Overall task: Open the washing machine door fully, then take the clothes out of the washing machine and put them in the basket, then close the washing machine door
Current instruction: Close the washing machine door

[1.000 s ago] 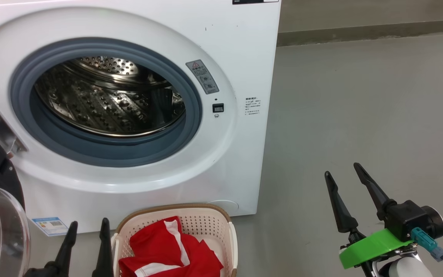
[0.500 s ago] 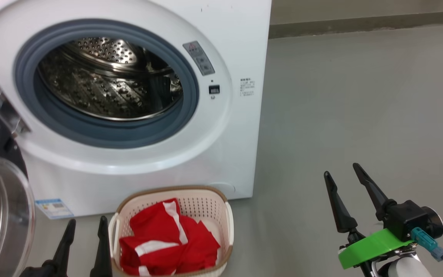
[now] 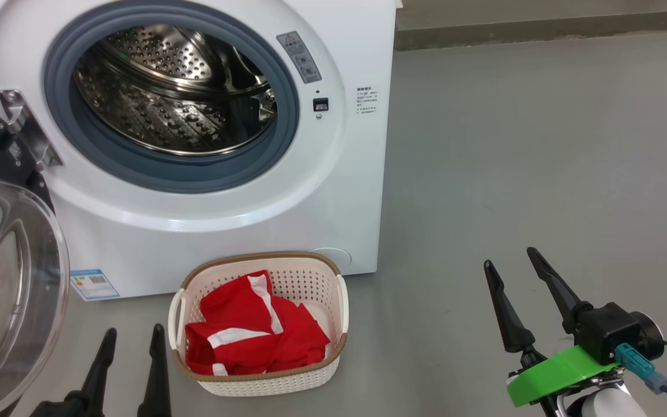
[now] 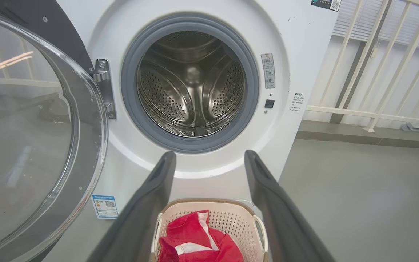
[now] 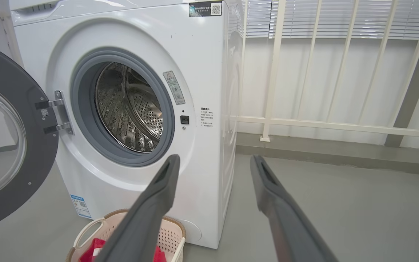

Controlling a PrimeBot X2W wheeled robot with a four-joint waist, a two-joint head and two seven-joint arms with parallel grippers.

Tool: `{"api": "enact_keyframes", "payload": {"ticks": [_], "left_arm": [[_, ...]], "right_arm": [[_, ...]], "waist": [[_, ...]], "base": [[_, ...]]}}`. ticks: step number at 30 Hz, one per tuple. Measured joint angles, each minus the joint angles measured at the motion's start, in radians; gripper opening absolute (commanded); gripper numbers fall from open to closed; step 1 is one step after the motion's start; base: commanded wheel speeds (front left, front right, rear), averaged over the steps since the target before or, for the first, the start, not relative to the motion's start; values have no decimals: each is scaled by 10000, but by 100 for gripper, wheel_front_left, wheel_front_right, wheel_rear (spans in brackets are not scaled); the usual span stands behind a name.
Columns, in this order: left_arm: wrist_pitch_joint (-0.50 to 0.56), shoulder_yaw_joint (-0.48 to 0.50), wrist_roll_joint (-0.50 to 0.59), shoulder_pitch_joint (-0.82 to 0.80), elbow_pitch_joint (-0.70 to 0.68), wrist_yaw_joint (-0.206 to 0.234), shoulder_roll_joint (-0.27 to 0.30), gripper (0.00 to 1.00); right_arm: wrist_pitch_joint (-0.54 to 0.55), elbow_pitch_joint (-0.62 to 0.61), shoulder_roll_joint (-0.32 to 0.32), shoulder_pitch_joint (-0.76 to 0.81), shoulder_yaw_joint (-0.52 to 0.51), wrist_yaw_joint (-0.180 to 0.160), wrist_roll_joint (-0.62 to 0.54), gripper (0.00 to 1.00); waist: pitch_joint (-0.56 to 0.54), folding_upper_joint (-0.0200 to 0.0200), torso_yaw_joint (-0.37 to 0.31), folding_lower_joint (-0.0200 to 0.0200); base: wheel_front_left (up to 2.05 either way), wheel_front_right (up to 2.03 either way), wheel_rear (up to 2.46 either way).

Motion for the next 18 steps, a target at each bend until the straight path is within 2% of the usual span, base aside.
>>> {"api": "enact_keyframes", "payload": {"ticks": [11, 18], "left_arm": [[-6, -40, -15, 1, -4, 35, 2, 100], [0, -82, -44, 1, -134, 169, -2, 100]], "right_arm": [[0, 35, 0, 0, 10, 0, -29, 100], [0, 46, -2, 6, 61, 0, -111, 100]], "waist": [[-51, 0, 93, -1], [-127, 0, 394, -1]], "base": [[-1, 1, 0], [0, 0, 0]]}}
